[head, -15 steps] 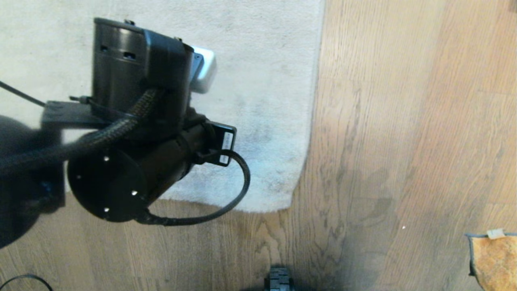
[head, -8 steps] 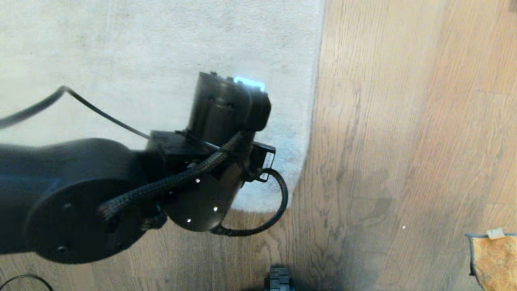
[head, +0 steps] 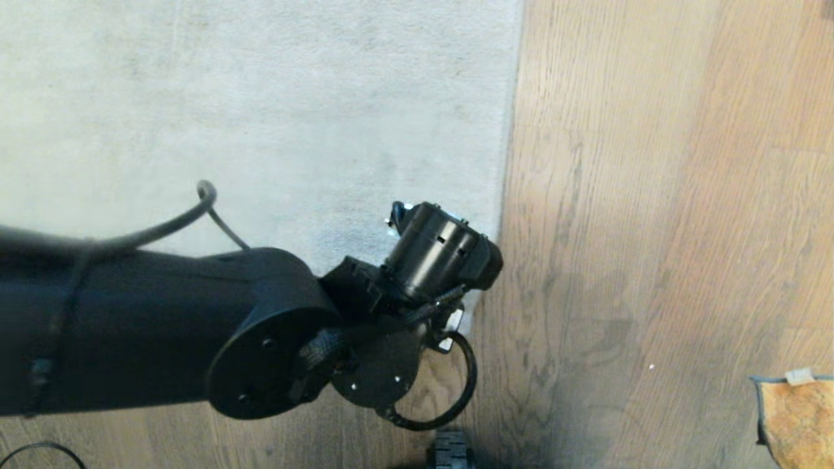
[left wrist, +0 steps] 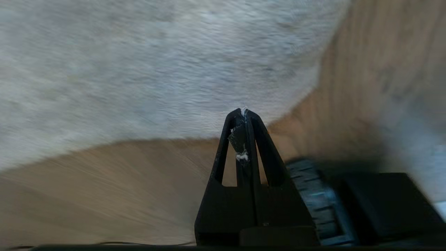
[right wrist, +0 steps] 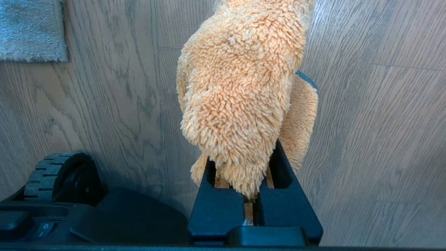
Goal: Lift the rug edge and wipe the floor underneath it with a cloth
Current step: Lay down the carpet
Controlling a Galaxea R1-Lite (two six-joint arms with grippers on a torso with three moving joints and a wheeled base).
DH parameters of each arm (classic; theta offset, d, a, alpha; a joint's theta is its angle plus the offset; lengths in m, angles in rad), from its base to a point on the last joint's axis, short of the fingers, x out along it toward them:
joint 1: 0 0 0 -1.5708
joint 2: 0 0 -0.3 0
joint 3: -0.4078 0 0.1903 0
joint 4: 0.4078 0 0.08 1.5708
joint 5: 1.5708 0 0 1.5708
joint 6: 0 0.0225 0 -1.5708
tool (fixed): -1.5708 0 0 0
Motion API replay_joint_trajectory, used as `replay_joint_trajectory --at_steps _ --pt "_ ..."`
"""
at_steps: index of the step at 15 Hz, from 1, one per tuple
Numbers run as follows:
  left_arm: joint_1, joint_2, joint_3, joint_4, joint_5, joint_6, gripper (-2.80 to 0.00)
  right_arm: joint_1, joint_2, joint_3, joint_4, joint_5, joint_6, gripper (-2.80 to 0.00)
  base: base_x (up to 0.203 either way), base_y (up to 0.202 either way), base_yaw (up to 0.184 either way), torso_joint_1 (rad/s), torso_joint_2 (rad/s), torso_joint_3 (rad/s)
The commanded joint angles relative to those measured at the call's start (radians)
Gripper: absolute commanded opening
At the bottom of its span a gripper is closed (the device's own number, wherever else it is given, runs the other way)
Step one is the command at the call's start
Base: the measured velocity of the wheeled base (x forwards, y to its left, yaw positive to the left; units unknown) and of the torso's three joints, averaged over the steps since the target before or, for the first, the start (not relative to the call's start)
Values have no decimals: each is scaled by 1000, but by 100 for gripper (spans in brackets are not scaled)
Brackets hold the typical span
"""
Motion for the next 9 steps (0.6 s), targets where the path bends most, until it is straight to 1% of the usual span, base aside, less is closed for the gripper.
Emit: replay_joint_trajectory --at_steps 1,4,9 --pt "-7 67 -16 2 -9 -26 -280 0 1 0 0 0 -1 -280 0 0 0 0 0 0" --pt "0 106 -15 1 -82 -27 -280 0 1 0 0 0 -1 -280 0 0 0 0 0 0" --pt "17 130 18 5 -121 -27 -280 0 1 0 0 0 -1 -280 0 0 0 0 0 0"
